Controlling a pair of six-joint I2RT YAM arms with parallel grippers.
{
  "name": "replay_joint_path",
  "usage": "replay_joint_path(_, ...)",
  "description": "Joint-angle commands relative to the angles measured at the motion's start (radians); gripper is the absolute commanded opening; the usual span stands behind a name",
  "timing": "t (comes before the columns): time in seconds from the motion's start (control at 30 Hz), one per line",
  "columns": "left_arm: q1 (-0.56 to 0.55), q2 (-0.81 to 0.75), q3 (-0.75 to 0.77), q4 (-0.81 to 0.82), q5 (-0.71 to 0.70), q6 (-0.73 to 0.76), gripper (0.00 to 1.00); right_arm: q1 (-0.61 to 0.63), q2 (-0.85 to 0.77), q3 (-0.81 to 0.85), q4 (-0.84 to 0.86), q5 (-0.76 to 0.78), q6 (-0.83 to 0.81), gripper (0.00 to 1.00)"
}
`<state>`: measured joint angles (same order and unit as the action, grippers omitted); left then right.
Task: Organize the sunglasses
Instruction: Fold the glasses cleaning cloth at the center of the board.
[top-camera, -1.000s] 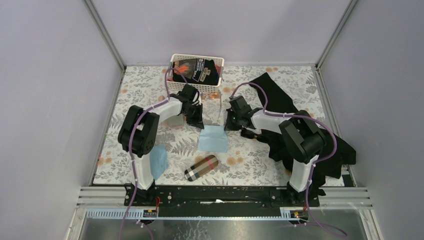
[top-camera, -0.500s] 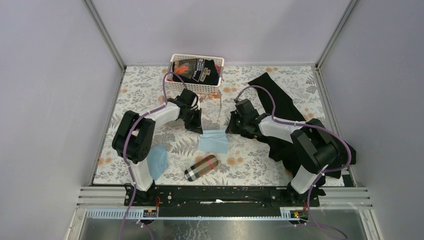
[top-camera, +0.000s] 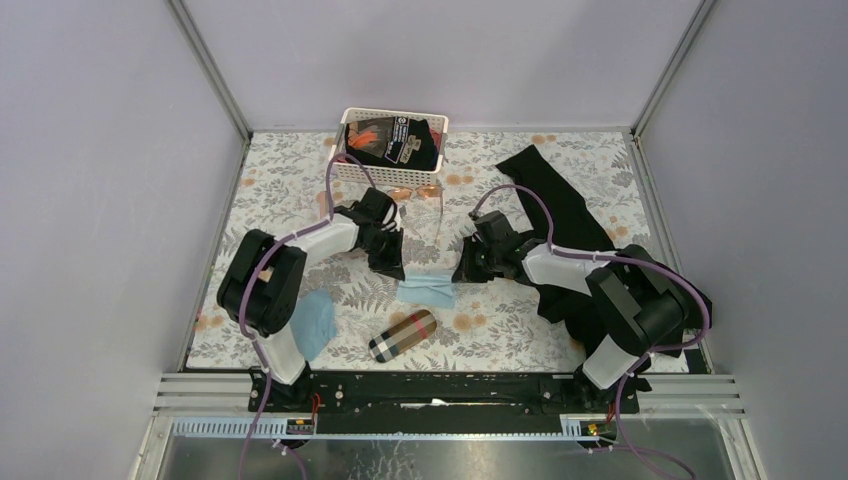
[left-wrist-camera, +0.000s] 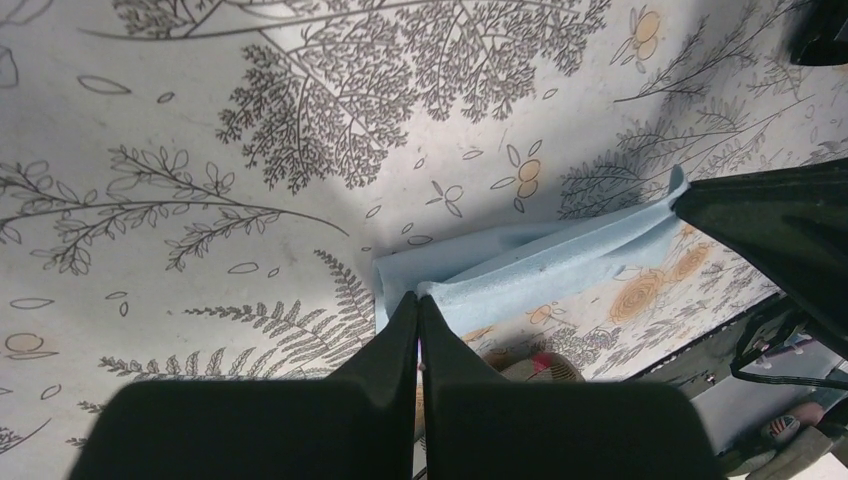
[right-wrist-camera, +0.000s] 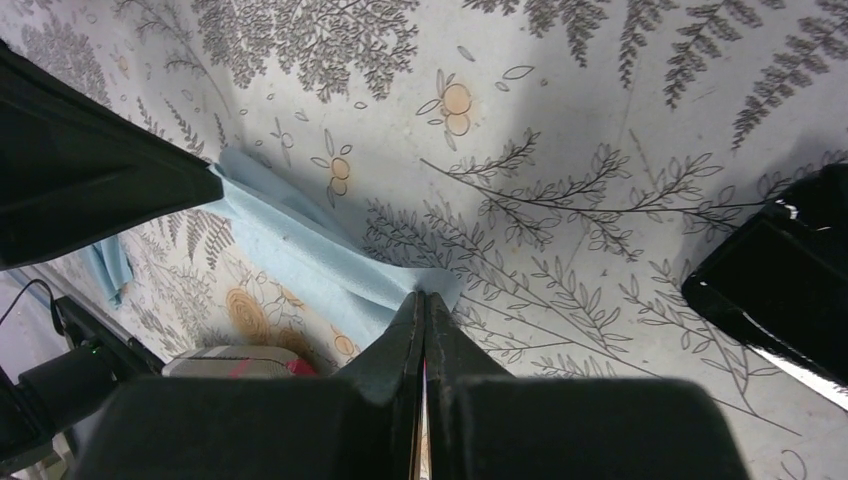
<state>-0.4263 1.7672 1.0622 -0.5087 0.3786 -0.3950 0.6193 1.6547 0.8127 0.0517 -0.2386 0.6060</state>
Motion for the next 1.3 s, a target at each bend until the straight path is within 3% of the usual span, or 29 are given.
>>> replay_joint_path(0.0,-0.004,-0.038,-0.035,-0.009,-0.027,-0.006,0.00,0.015,-0.051,-0.013,-0.006,-0.010,-0.021,0.00)
replay_joint_path(0.23,-0.006,-0.049,-0.028,0.001,-0.033,-0.013,0.00,0.018,-0.047,0.061,-0.084,0.074,-0.087,0.00)
replay_joint_path(0.6,-0.006,0.091,0.135,-0.023,-0.054,0.022,0.00,0.016,0.104,0.249,-0.174,0.216,-0.242,0.00)
replay_joint_path(1.27,-0.030,0.000,0.080,-0.036,-0.050,0.007,0.00,0.031,-0.042,0.063,-0.027,0.104,-0.215,0.00)
